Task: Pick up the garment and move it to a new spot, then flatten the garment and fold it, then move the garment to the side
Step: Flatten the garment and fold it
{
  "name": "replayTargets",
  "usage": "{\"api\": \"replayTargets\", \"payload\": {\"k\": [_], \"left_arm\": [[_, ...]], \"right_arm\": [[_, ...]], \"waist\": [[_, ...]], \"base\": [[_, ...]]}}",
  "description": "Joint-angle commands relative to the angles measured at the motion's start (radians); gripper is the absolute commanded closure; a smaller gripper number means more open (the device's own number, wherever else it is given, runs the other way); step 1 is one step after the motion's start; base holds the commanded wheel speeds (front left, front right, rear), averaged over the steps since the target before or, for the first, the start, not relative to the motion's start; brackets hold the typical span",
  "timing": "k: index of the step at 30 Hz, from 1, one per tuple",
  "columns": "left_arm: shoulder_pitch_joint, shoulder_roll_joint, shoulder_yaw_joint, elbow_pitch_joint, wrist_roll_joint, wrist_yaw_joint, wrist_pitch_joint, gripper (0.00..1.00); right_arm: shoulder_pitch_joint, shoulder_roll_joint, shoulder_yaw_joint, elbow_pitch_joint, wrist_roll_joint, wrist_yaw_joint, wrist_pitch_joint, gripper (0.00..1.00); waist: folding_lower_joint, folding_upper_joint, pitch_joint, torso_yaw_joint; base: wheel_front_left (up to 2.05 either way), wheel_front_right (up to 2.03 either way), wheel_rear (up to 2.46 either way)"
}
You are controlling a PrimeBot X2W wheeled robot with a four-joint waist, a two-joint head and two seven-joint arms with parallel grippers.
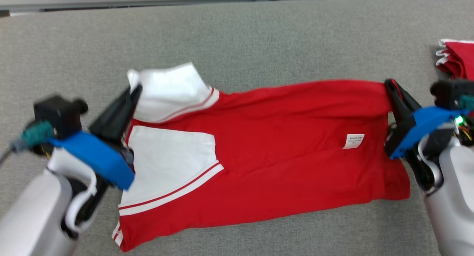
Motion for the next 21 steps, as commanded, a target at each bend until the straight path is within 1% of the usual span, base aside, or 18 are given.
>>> {"api": "replayTargets", "payload": {"k": [1,5,9,15,16,17,18,19,20,21], "left_arm": [[0.049,-0.003,0.001,-0.012,-0.005,0.013,-0.023,1.00],[0.164,-0.021,0.006,-0.018,-0.020,0.036,-0.095,1.00],[0.262,-0.041,0.007,0.005,-0.037,0.053,-0.158,1.00],[0.366,-0.080,-0.008,0.049,-0.052,0.058,-0.232,1.00],[0.375,-0.088,-0.010,0.062,-0.052,0.056,-0.247,0.95],[0.383,-0.095,-0.013,0.077,-0.053,0.054,-0.261,0.61],[0.389,-0.102,-0.016,0.094,-0.052,0.051,-0.273,0.14],[0.397,-0.112,-0.018,0.110,-0.054,0.050,-0.285,0.00],[0.403,-0.125,-0.015,0.124,-0.065,0.049,-0.297,0.00],[0.410,-0.135,-0.009,0.135,-0.073,0.045,-0.309,0.00]], "right_arm": [[0.044,-0.009,-0.017,-0.019,-0.003,0.000,-0.017,1.00],[0.136,0.009,-0.051,-0.071,-0.008,0.000,-0.037,1.00],[0.208,0.035,-0.071,-0.121,-0.025,0.000,-0.046,1.00],[0.289,0.077,-0.104,-0.167,-0.045,0.000,-0.074,1.00],[0.302,0.084,-0.108,-0.170,-0.049,0.000,-0.080,0.98],[0.314,0.089,-0.110,-0.172,-0.053,0.000,-0.085,0.88],[0.325,0.093,-0.115,-0.173,-0.060,0.000,-0.094,0.71],[0.336,0.100,-0.118,-0.173,-0.064,0.000,-0.102,0.51],[0.348,0.109,-0.124,-0.173,-0.065,0.000,-0.112,0.02],[0.360,0.117,-0.132,-0.174,-0.065,0.000,-0.123,0.00]], "waist": [[0.0001,0.0000,-0.016,0.001],[0.0001,0.0000,-0.046,0.009],[0.0001,0.0000,-0.068,0.009],[0.0001,0.0000,-0.098,0.010],[0.0001,0.0000,-0.103,0.012],[0.0001,0.0000,-0.108,0.013],[0.0001,0.0000,-0.114,0.014],[0.0001,0.0000,-0.122,0.014],[0.0001,0.0000,-0.129,0.015],[0.0001,0.0000,-0.137,0.015]], "base": [[0.00,0.00,0.00],[0.00,0.00,0.00],[0.00,0.00,0.00],[0.00,0.00,0.00],[0.00,0.00,0.00],[0.00,0.00,0.00],[0.00,0.00,0.00],[0.00,0.00,0.00],[0.00,0.00,0.00],[0.00,0.00,0.00]]}}
